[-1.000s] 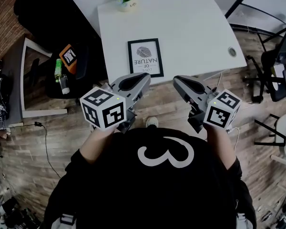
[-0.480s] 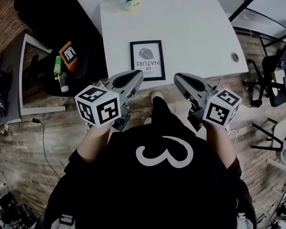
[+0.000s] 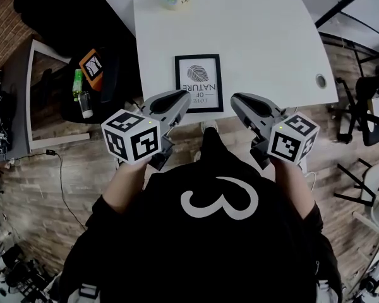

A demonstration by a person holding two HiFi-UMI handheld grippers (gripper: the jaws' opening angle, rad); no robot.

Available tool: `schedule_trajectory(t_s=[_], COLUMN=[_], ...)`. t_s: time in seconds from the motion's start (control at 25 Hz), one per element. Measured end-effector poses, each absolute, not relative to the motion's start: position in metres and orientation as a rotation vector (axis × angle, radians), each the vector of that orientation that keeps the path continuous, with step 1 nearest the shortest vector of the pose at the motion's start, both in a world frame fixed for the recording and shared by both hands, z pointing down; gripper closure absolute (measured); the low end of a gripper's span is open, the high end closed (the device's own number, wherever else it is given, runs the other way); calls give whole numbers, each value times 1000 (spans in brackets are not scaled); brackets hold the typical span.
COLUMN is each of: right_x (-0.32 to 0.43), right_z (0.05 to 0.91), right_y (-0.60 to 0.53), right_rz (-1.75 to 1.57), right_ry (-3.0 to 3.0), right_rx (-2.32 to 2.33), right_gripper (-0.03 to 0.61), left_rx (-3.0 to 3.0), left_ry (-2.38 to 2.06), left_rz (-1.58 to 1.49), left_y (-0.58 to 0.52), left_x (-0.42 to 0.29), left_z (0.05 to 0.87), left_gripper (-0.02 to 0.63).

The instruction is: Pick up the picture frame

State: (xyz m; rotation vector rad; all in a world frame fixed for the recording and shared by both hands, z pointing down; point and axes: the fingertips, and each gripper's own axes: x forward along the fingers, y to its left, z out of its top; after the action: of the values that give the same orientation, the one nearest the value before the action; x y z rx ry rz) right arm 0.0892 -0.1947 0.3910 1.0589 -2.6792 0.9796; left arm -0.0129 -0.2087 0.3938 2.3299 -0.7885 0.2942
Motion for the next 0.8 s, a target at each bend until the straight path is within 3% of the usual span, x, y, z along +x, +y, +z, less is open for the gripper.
schedule_trajectory(t_s=[0.48,0.64,0.8], right_x=[95,94,97], right_z=[414,429,450], right_y=[-250,-257,-266], right_rz=[1011,1090,1143], right_ry=[-2621,-2591,-2543], right_rx=[1053,1025,1040], right_gripper=[548,491,476], left_rx=[2238,2198,2164], left_ry=[-854,-851,-860], left_rz=[409,431,451], left_y=[-253,-258,-264], left_x=[-27,-29,-33], left_z=[435,447,459], left_gripper=[578,532,515])
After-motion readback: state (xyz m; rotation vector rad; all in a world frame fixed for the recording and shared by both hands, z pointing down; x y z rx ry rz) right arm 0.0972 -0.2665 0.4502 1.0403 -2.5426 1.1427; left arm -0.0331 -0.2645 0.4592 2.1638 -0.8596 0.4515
